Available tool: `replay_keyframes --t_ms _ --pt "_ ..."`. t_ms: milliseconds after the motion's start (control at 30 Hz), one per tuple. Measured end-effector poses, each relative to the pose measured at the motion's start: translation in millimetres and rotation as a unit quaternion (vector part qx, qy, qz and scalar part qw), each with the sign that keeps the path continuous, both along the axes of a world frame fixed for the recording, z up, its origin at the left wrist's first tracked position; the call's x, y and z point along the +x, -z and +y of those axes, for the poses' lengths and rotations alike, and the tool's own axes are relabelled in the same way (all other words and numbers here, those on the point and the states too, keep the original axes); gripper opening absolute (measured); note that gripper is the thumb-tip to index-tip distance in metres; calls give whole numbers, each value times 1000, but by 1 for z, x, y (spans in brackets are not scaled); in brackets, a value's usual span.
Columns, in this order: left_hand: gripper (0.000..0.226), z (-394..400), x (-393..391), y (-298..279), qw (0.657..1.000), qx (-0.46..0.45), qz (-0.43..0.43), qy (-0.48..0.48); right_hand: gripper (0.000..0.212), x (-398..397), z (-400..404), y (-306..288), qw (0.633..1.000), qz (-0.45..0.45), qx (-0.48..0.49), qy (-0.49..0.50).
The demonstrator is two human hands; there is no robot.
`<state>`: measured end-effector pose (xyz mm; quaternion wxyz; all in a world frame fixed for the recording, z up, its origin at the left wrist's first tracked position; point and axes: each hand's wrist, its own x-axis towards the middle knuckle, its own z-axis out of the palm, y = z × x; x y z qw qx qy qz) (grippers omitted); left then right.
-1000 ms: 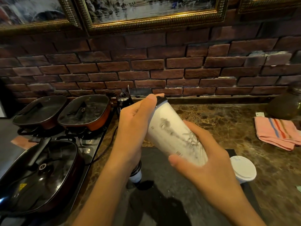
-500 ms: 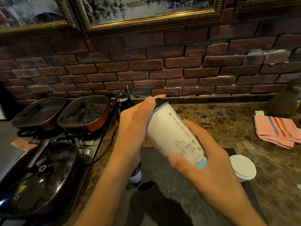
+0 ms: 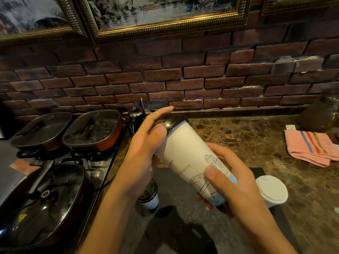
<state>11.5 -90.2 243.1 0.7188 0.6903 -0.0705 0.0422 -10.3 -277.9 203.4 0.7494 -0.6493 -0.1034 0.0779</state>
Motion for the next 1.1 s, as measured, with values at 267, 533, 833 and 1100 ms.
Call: replay_keyframes --t_ms 267,533,833,1100 --pt "74 -11 -4 14 992 -125 13 32 72 -5 26 3 906 218 340 -125" --pt "51 -16 -2 9 993 -97 -12 -64 89 -12 28 0 983 -51 -164 59" --pt "63 -8 -3 -2 993 -119 -25 -6 69 -16 20 -12 997 28 64 -22" --pt "59 -8 -4 1 991 -128 -34 1 62 -18 20 -5 907 198 338 -154"
